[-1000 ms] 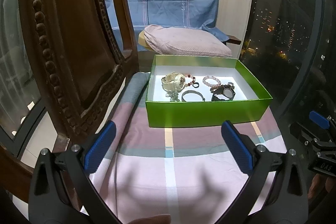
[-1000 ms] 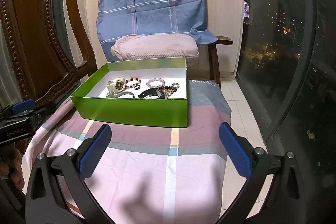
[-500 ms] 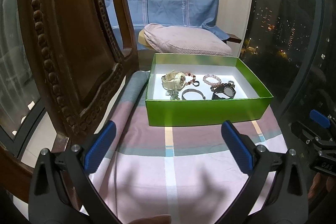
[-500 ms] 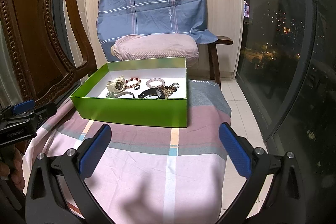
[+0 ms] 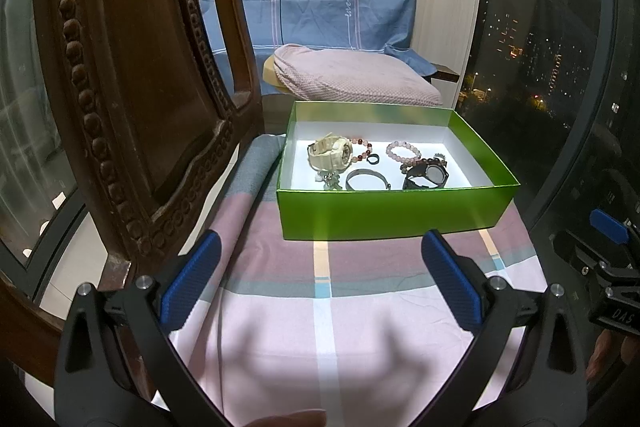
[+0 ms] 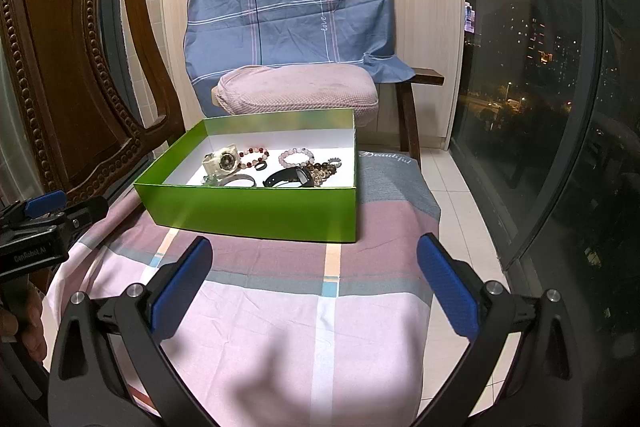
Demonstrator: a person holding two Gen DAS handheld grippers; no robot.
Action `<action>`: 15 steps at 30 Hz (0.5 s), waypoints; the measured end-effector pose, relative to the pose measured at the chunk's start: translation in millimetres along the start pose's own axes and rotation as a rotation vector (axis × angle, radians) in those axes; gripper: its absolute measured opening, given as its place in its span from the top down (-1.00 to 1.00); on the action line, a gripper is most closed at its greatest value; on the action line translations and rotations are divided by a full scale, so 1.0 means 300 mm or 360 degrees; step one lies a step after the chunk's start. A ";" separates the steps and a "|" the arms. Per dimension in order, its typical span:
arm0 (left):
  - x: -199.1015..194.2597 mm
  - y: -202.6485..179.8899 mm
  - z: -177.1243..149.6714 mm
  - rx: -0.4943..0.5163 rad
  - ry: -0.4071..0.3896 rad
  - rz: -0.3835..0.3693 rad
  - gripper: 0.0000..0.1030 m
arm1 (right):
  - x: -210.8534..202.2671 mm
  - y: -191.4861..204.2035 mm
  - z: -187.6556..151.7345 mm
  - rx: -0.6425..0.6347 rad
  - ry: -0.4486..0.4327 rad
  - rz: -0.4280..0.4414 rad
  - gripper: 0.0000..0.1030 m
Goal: Organize jewelry
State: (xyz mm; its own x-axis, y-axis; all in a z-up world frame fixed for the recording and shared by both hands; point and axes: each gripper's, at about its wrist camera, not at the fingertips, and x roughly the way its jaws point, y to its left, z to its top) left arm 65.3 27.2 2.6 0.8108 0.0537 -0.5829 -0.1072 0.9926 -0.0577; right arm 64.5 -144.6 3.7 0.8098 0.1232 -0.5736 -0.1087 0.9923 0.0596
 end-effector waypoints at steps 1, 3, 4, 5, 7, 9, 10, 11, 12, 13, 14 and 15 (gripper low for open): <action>0.002 -0.001 -0.001 0.0002 0.0002 -0.0001 -0.92 | 0.000 0.001 0.000 0.0002 0.0001 0.0001 -0.94; 0.000 -0.001 -0.001 0.0004 0.0005 -0.0006 -0.92 | 0.000 0.001 0.000 0.0001 0.0001 0.0000 -0.94; 0.001 -0.001 -0.002 0.0006 0.0007 -0.0007 -0.92 | 0.000 0.002 0.000 0.0001 0.0000 -0.0001 -0.94; 0.002 -0.001 -0.002 0.0005 0.0007 -0.0008 -0.92 | 0.000 0.001 0.000 0.0001 -0.0001 -0.0001 -0.93; 0.000 0.001 -0.001 -0.0001 0.0006 -0.0008 -0.92 | 0.000 0.002 0.000 0.0001 0.0001 -0.0001 -0.94; -0.001 0.001 -0.002 -0.0002 0.0004 -0.0008 -0.92 | 0.000 0.002 0.000 0.0000 0.0001 -0.0001 -0.93; -0.001 0.002 -0.002 -0.0002 0.0005 -0.0009 -0.92 | 0.000 0.002 0.001 0.0000 0.0001 -0.0002 -0.94; -0.001 0.002 -0.001 -0.0001 0.0005 -0.0008 -0.92 | 0.000 0.002 0.001 0.0000 0.0001 -0.0001 -0.94; -0.002 0.001 -0.002 0.0002 0.0007 -0.0009 -0.92 | 0.001 0.002 0.000 0.0002 0.0001 -0.0001 -0.94; -0.002 0.001 -0.002 0.0005 0.0007 -0.0010 -0.92 | 0.000 0.002 0.000 0.0003 0.0000 -0.0002 -0.94; -0.003 -0.001 -0.002 0.0008 0.0007 -0.0010 -0.92 | 0.001 0.003 0.001 0.0002 0.0001 -0.0001 -0.94; -0.003 -0.002 -0.002 0.0009 0.0009 -0.0011 -0.92 | 0.001 0.003 0.000 0.0001 0.0002 -0.0001 -0.94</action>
State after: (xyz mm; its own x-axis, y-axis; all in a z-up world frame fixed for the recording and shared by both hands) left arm 64.4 26.4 2.8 0.8083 0.0459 -0.5869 -0.0981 0.9935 -0.0574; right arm 64.6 -143.8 3.7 0.8093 0.1227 -0.5745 -0.1079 0.9923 0.0600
